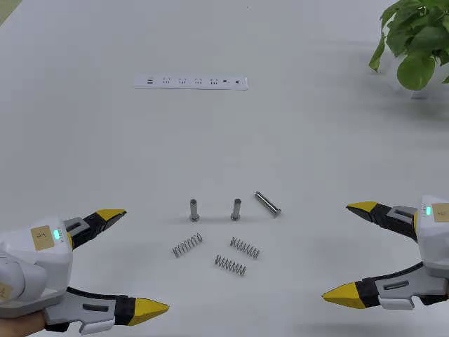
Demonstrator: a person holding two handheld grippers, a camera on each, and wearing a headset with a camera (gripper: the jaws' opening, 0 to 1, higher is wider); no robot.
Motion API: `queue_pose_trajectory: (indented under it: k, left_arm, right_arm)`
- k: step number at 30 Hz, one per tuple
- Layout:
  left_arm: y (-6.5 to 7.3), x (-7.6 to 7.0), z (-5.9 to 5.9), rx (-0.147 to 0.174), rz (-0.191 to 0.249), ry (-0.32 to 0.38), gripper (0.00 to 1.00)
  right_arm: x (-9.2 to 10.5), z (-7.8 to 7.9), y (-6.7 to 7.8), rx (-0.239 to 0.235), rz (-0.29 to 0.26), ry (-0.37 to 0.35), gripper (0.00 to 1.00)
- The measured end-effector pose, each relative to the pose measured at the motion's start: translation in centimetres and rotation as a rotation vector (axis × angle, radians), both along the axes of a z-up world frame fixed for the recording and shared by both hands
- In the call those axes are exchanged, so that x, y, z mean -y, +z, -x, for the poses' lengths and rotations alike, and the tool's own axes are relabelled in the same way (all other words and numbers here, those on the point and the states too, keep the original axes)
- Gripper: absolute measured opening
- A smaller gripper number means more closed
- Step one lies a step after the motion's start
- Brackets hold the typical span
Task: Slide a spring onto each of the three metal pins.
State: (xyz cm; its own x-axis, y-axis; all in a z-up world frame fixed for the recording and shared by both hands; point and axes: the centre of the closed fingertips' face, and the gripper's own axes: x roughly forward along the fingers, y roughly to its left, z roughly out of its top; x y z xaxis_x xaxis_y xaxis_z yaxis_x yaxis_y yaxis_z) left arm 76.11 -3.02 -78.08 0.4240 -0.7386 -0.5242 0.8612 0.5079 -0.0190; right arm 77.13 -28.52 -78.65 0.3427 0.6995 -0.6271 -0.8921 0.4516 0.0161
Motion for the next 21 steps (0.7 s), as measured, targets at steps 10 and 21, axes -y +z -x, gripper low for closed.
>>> queue_pose_trajectory:
  k: [10, 21]
  left_arm:
    - [0.13, 0.22, 0.11, -0.001, -0.002, -0.002, 1.00]
    - [0.18, 0.39, 0.12, -0.003, 0.005, -0.004, 1.00]
  right_arm:
    - [-0.25, -0.05, 0.14, 0.002, 0.000, 0.006, 0.96]
    - [-0.55, 0.03, 0.22, -0.001, 0.000, 0.010, 0.96]
